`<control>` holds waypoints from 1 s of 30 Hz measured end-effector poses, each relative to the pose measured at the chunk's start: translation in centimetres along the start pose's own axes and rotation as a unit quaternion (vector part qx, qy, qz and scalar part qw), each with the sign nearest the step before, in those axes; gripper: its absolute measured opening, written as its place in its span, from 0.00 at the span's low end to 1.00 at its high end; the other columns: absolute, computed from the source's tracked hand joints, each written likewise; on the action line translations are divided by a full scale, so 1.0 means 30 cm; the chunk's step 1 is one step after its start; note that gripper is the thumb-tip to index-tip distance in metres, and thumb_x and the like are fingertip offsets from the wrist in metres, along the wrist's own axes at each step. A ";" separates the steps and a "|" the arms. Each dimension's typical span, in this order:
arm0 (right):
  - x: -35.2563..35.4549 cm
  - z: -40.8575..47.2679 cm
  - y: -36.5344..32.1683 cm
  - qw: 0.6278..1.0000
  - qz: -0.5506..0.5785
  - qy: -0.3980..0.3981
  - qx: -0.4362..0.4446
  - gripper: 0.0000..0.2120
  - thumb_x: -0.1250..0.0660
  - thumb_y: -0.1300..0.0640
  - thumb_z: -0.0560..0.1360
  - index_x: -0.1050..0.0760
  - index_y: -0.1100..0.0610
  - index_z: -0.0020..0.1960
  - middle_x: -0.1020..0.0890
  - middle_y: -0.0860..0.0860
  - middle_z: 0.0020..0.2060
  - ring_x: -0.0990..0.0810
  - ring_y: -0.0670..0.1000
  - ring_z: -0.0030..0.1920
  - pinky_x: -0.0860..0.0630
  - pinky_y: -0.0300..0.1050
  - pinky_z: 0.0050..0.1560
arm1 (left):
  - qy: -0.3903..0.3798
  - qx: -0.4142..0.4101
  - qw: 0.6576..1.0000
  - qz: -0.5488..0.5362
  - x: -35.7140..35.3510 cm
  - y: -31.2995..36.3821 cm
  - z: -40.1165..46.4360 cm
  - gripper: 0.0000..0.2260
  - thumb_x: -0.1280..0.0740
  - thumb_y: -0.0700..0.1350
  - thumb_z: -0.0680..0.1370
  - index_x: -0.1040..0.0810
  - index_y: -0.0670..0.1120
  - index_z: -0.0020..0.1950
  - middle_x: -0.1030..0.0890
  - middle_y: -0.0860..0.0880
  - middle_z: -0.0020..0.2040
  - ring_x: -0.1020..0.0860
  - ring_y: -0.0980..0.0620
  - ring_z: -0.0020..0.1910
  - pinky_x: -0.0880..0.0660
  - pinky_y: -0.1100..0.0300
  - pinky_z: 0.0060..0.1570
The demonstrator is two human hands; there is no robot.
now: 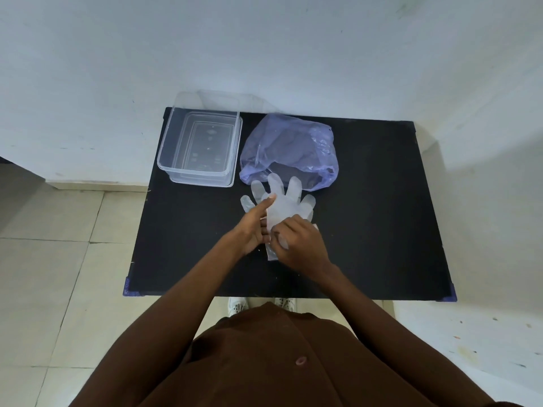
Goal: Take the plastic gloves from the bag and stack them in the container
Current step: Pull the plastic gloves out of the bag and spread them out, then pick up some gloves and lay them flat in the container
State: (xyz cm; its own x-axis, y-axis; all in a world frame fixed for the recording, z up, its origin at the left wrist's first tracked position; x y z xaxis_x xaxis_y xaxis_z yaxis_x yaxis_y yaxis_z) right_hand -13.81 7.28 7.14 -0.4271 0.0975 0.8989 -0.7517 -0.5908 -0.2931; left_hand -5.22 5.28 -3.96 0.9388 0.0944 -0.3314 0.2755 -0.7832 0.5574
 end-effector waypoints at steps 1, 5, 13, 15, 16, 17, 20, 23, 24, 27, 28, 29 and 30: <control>-0.006 -0.004 -0.012 1.000 0.008 -0.007 0.009 0.10 0.34 0.52 0.78 0.18 0.57 0.45 0.15 0.53 0.42 0.19 0.51 0.43 0.21 0.46 0.44 | -0.014 -0.002 1.000 -0.014 -0.015 0.015 -0.002 0.25 0.28 0.56 0.75 0.21 0.41 0.65 0.15 0.42 0.55 0.18 0.44 0.53 0.22 0.47 0.58; 0.004 -0.026 -0.002 1.000 0.026 0.010 0.003 0.11 0.33 0.51 0.77 0.17 0.57 0.50 0.15 0.53 0.46 0.19 0.52 0.46 0.21 0.48 0.48 | -0.016 -0.024 0.998 -0.055 -0.044 0.069 -0.013 0.15 0.30 0.33 0.75 0.22 0.37 0.61 0.16 0.39 0.54 0.16 0.43 0.50 0.19 0.49 0.55; 0.095 -0.097 0.202 0.907 0.263 0.139 -0.297 0.10 0.35 0.47 0.78 0.22 0.52 0.54 0.23 0.45 0.47 0.23 0.44 0.44 0.25 0.38 0.41 | -0.050 -0.126 0.958 -0.252 -0.009 0.194 -0.048 0.18 0.36 0.27 0.75 0.26 0.39 0.64 0.17 0.40 0.54 0.16 0.44 0.48 0.15 0.52 0.43; 0.078 -0.109 0.219 0.877 0.327 0.142 -0.321 0.06 0.36 0.51 0.81 0.24 0.48 0.56 0.21 0.41 0.45 0.21 0.44 0.44 0.22 0.39 0.41 | -0.060 -0.137 0.947 -0.283 0.000 0.197 -0.057 0.21 0.35 0.28 0.75 0.27 0.40 0.68 0.18 0.40 0.57 0.16 0.44 0.49 0.16 0.51 0.50; 0.059 -0.116 0.230 0.859 0.357 0.136 -0.342 0.06 0.38 0.50 0.81 0.26 0.47 0.56 0.20 0.41 0.45 0.20 0.44 0.43 0.21 0.40 0.42 | -0.062 -0.139 0.943 -0.296 0.003 0.194 -0.062 0.22 0.35 0.28 0.75 0.27 0.40 0.68 0.18 0.40 0.58 0.15 0.44 0.50 0.17 0.50 0.53; 0.034 -0.125 0.242 0.834 0.388 0.130 -0.370 0.07 0.39 0.48 0.82 0.26 0.49 0.57 0.19 0.45 0.43 0.20 0.45 0.42 0.21 0.41 0.41 | -0.059 -0.140 0.940 -0.305 0.010 0.188 -0.065 0.21 0.36 0.29 0.75 0.27 0.40 0.68 0.18 0.40 0.58 0.15 0.44 0.50 0.18 0.50 0.54; -0.039 -0.138 0.262 0.742 0.486 0.105 -0.450 0.13 0.40 0.47 0.84 0.29 0.56 0.58 0.17 0.55 0.45 0.18 0.52 0.40 0.21 0.46 0.38 | -0.036 -0.131 0.945 -0.298 0.031 0.153 -0.067 0.21 0.36 0.29 0.77 0.27 0.40 0.68 0.19 0.40 0.60 0.16 0.42 0.53 0.18 0.47 0.54; -0.082 -0.131 0.252 0.651 0.571 0.087 -0.492 0.15 0.41 0.43 0.83 0.30 0.53 0.61 0.16 0.57 0.52 0.14 0.55 0.47 0.18 0.51 0.41 | -0.002 -0.123 0.960 -0.250 0.050 0.102 -0.063 0.22 0.37 0.28 0.77 0.28 0.38 0.71 0.20 0.39 0.65 0.19 0.40 0.58 0.17 0.48 0.53; -0.089 -0.126 0.249 0.632 0.592 0.088 -0.493 0.14 0.40 0.42 0.82 0.29 0.51 0.60 0.17 0.57 0.54 0.14 0.56 0.49 0.16 0.53 0.43 | 0.013 -0.124 0.966 -0.225 0.060 0.087 -0.062 0.22 0.37 0.27 0.76 0.28 0.37 0.71 0.20 0.39 0.65 0.19 0.40 0.60 0.16 0.49 0.51; -0.087 -0.109 0.253 0.621 0.608 0.099 -0.485 0.08 0.37 0.43 0.81 0.28 0.46 0.56 0.18 0.55 0.58 0.15 0.57 0.55 0.15 0.55 0.46 | 0.037 -0.132 0.979 -0.149 0.077 0.062 -0.070 0.21 0.36 0.27 0.76 0.25 0.38 0.68 0.19 0.40 0.64 0.20 0.40 0.62 0.16 0.54 0.48; -0.083 -0.107 0.259 0.620 0.607 0.103 -0.486 0.07 0.36 0.44 0.81 0.27 0.46 0.55 0.19 0.54 0.58 0.16 0.57 0.56 0.15 0.55 0.46 | 0.037 -0.139 0.982 -0.127 0.077 0.059 -0.074 0.20 0.36 0.28 0.76 0.24 0.40 0.67 0.17 0.42 0.61 0.19 0.42 0.62 0.16 0.56 0.47; -0.080 -0.110 0.268 0.621 0.604 0.107 -0.488 0.06 0.35 0.46 0.81 0.26 0.46 0.56 0.20 0.53 0.59 0.17 0.56 0.57 0.15 0.55 0.47 | 0.035 -0.144 0.983 -0.108 0.076 0.059 -0.079 0.20 0.36 0.28 0.77 0.24 0.42 0.66 0.16 0.44 0.59 0.18 0.44 0.59 0.16 0.57 0.46; -0.076 -0.111 0.277 0.622 0.600 0.110 -0.490 0.08 0.33 0.47 0.80 0.26 0.46 0.58 0.20 0.52 0.59 0.18 0.55 0.57 0.15 0.56 0.48 | 0.034 -0.150 0.984 -0.094 0.077 0.060 -0.084 0.20 0.37 0.28 0.78 0.24 0.44 0.67 0.15 0.45 0.57 0.17 0.46 0.57 0.16 0.57 0.46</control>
State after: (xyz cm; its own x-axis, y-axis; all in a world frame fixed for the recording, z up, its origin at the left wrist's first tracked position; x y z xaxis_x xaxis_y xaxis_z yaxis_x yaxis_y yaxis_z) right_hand -20.76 4.83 1.56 -0.9538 0.2289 -0.1945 0.2768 0.4184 -0.8650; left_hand -2.05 5.63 -1.81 0.8740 0.2695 -0.4044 0.4852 -0.5315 0.6943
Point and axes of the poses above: each hand's wrist, its own z-axis towards the middle knuckle, its own x-axis out of the back of the hand, y = z × x, the point moved 10 cm from there along z, towards the middle knuckle
